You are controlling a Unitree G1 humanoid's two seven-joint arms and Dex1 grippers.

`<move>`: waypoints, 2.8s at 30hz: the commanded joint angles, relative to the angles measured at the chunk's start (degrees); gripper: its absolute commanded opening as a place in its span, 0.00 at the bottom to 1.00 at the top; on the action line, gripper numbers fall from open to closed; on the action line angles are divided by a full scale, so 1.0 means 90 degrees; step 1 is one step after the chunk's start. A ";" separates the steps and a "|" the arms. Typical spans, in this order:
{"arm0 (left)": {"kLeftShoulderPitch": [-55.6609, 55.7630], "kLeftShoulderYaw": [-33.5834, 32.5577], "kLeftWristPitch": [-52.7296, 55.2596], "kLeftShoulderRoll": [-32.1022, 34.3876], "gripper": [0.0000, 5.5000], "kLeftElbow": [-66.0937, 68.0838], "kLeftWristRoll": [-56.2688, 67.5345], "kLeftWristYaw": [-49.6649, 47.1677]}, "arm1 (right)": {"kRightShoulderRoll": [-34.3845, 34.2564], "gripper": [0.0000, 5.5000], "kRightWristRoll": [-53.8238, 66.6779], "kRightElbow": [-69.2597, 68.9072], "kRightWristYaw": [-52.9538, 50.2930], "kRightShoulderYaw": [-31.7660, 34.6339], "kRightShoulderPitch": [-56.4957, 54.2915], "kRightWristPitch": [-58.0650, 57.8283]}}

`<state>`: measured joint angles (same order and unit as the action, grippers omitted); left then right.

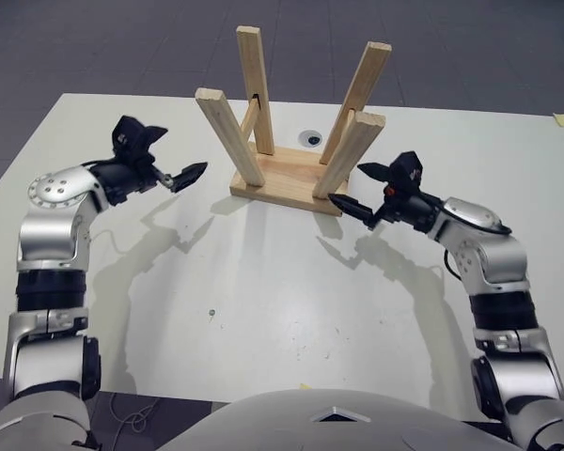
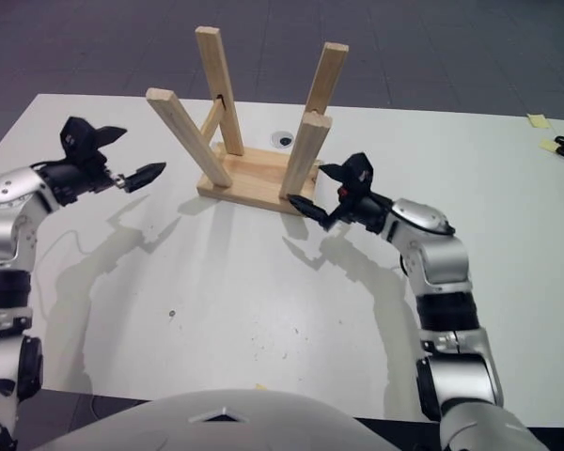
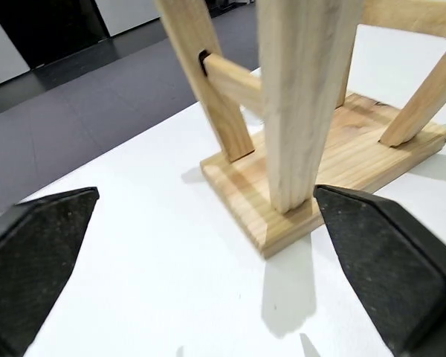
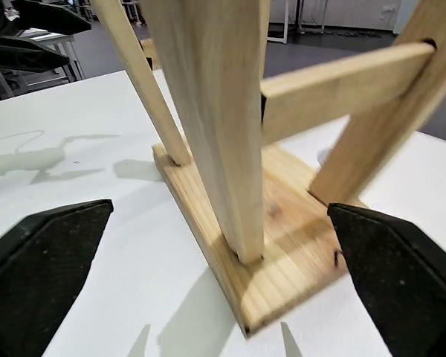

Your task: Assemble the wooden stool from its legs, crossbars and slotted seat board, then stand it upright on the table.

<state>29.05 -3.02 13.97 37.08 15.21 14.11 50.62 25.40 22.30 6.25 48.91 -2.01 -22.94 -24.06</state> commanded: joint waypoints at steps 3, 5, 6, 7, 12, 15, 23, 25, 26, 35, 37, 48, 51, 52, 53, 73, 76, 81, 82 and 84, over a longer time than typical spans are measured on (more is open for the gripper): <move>0.1828 0.1112 -0.1520 -0.0771 0.98 0.2706 -0.0808 0.1160 | 0.0001 0.89 -0.0393 0.1727 0.1081 -0.0359 -0.0738 0.0965; 0.2233 0.1384 -0.2005 -0.0942 0.98 0.3571 -0.1102 0.1499 | -0.0030 0.82 -0.0550 0.2314 0.1227 -0.0370 -0.0985 0.1294; 0.2366 0.1490 -0.2209 -0.1004 0.98 0.3884 -0.1235 0.1608 | -0.0066 0.80 -0.0621 0.2565 0.1281 -0.0385 -0.1105 0.1432; 0.2468 0.1573 -0.2397 -0.1048 0.98 0.4142 -0.1349 0.1709 | -0.0119 0.77 -0.0689 0.2804 0.1318 -0.0400 -0.1225 0.1564; 0.2598 0.1704 -0.2753 -0.1203 0.98 0.4723 -0.1524 0.2305 | -0.0448 0.60 -0.1015 0.3710 0.1522 -0.0559 -0.1671 0.1996; 0.2569 0.1629 -0.2584 -0.1282 0.98 0.4701 -0.1398 0.2613 | -0.0509 0.51 -0.1144 0.3888 0.1678 -0.0637 -0.1706 0.2085; 0.2298 0.1080 0.0111 -0.1039 0.77 0.3250 -0.0332 0.3601 | -0.0282 0.25 -0.0888 0.3340 0.2110 -0.0480 -0.1481 0.1254; 0.1958 0.1103 0.1041 -0.0794 0.73 0.2312 -0.0035 0.3830 | -0.0170 0.24 -0.0675 0.2869 0.2185 -0.0382 -0.1334 0.0661; 0.1776 0.1119 0.1451 -0.0672 0.72 0.1860 0.0087 0.3885 | -0.0104 0.24 -0.0566 0.2590 0.2224 -0.0350 -0.1244 0.0345; 0.0672 0.0163 0.5643 -0.0379 0.54 -0.1122 0.1705 0.2329 | 0.0250 0.24 0.1747 -0.0643 0.1239 0.1287 -0.0130 -0.3675; 0.0746 -0.0306 0.6348 -0.0680 0.48 -0.1138 0.1714 0.1465 | 0.0013 0.24 0.2272 -0.0872 0.0591 0.1967 -0.0212 -0.4423; 0.1313 -0.3810 0.8216 -0.2457 0.24 -0.1785 0.1611 -0.2000 | -0.1104 0.57 0.3406 -0.1205 -0.2188 0.3581 -0.0513 -0.5483; 0.1557 -0.4748 0.7803 -0.2851 0.34 -0.1885 0.1857 -0.2470 | -0.1153 0.66 0.3383 -0.1294 -0.2357 0.3559 -0.0362 -0.5263; 0.1570 -0.4903 0.7536 -0.2928 0.36 -0.1949 0.1928 -0.2615 | -0.1173 0.69 0.3358 -0.1322 -0.2426 0.3565 -0.0327 -0.5153; 0.1580 -0.5020 0.7290 -0.2982 0.40 -0.1989 0.1991 -0.2745 | -0.1194 0.73 0.3342 -0.1320 -0.2525 0.3609 -0.0317 -0.5045; -0.1035 -0.1972 0.3605 -0.0483 0.98 -0.2793 0.2186 0.0292 | 0.0947 0.98 0.1902 -0.1480 -0.0234 0.2942 0.1671 -0.1645; -0.1089 -0.0898 0.2409 0.0117 0.98 -0.2330 0.1428 0.1342 | 0.1589 0.98 0.1405 -0.1308 0.0762 0.2404 0.2018 -0.1040; -0.0244 0.0784 0.0223 0.0018 0.98 -0.0462 0.0012 0.2253 | 0.1736 0.98 0.0564 -0.0585 0.1813 0.1103 0.1647 -0.0028; -0.0041 0.0971 -0.0110 -0.0070 0.98 -0.0048 -0.0164 0.2342 | 0.1642 0.98 0.0357 -0.0270 0.1934 0.0840 0.1452 0.0236; 0.0285 0.1242 -0.0669 -0.0208 0.98 0.0697 -0.0432 0.2503 | 0.1424 0.98 0.0053 0.0300 0.2111 0.0410 0.1111 0.0617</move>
<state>27.99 5.79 12.76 36.20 15.57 12.88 71.61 39.95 25.51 4.53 66.31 5.26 -9.30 -21.76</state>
